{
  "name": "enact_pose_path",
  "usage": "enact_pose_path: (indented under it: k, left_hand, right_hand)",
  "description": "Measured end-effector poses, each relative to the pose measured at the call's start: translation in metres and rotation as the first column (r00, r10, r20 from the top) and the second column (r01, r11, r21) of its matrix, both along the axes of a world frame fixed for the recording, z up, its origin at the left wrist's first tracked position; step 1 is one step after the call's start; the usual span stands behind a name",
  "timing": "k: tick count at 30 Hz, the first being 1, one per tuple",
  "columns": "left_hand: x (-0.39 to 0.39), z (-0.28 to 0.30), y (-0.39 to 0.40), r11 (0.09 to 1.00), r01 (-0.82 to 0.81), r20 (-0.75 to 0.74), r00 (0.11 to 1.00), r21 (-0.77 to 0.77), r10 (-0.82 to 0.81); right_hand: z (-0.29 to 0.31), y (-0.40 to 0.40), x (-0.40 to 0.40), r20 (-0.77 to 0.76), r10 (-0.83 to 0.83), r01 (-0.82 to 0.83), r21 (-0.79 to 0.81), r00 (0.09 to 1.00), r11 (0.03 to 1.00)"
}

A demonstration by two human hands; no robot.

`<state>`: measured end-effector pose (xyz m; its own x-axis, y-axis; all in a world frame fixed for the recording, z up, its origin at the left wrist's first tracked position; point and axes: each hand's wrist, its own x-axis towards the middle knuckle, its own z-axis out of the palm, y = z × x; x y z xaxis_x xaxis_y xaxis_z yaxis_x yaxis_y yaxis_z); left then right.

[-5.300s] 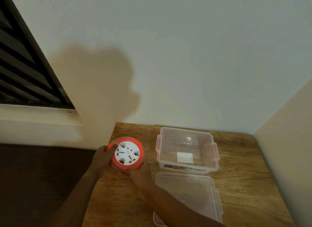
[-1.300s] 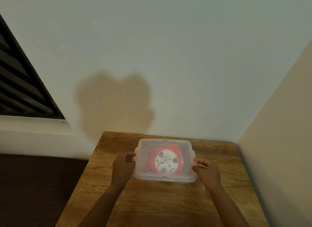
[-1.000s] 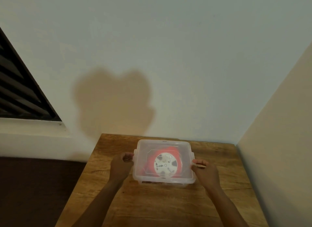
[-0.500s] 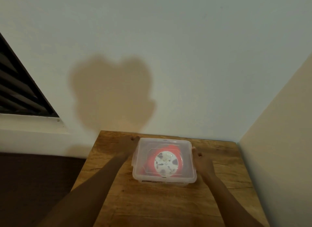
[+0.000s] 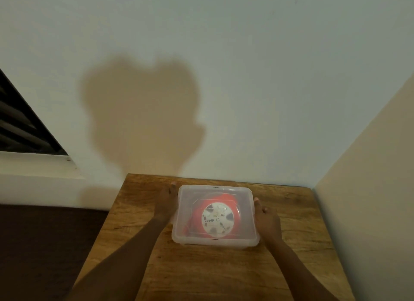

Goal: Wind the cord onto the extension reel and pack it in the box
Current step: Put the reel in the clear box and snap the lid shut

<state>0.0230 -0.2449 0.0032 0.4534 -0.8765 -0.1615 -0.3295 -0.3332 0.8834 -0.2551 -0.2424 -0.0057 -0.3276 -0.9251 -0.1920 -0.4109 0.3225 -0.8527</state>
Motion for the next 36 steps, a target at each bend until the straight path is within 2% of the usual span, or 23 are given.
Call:
enact_pose_path:
  k: [5,9,13,15,18,21,23,25,27,31,36]
  left_hand:
    - [-0.009,-0.002,0.025,0.996,-0.061,-0.033,0.998,-0.060,0.059]
    - [-0.018,-0.019,0.055,0.994,-0.109,-0.029,0.994,-0.033,0.108]
    - [-0.018,-0.012,0.048,0.996,-0.088,0.036,0.995,0.016,0.088]
    - [-0.018,-0.010,0.047,0.995,-0.087,0.021,0.996,0.045,0.086]
    - [-0.018,-0.011,0.049,0.992,-0.094,0.006,0.996,0.080,0.094]
    - [-0.019,-0.008,0.048,0.990,-0.098,0.012,0.995,0.106,0.098]
    - [-0.019,-0.009,0.048,0.989,-0.096,0.008,0.995,0.110,0.096]
    - [-0.019,-0.010,0.048,0.989,-0.097,-0.005,0.995,0.114,0.098]
    - [-0.020,-0.010,0.048,0.987,-0.097,-0.031,0.994,0.126,0.102]
    - [-0.021,-0.010,0.047,0.986,-0.108,-0.030,0.993,0.127,0.112]
    - [-0.021,-0.008,0.047,0.988,-0.088,-0.028,0.995,0.130,0.092]
  right_hand:
    - [0.003,0.014,0.002,0.059,-0.047,0.049,-0.024,0.997,0.999]
    - [-0.005,0.030,0.006,0.078,-0.096,0.094,0.026,0.992,0.995]
    - [-0.001,0.023,0.002,-0.003,-0.039,0.039,0.065,0.999,0.997]
    - [0.001,0.022,0.002,0.090,-0.012,0.000,0.137,0.996,0.991]
    - [0.008,0.028,0.003,0.351,-0.043,-0.045,0.238,0.936,0.970]
    - [0.009,0.033,-0.004,0.502,-0.070,-0.063,0.242,0.862,0.968]
    - [0.011,0.034,-0.007,0.541,-0.052,-0.089,0.232,0.839,0.969]
    - [0.014,0.032,-0.009,0.488,-0.053,-0.049,0.193,0.872,0.980]
    - [0.015,0.028,-0.010,0.351,-0.043,0.007,0.104,0.935,0.995]
    - [0.014,0.037,0.001,0.063,0.084,-0.081,-0.051,0.994,0.995]
    - [0.003,0.047,0.010,0.031,0.001,0.004,-0.152,1.000,0.988]
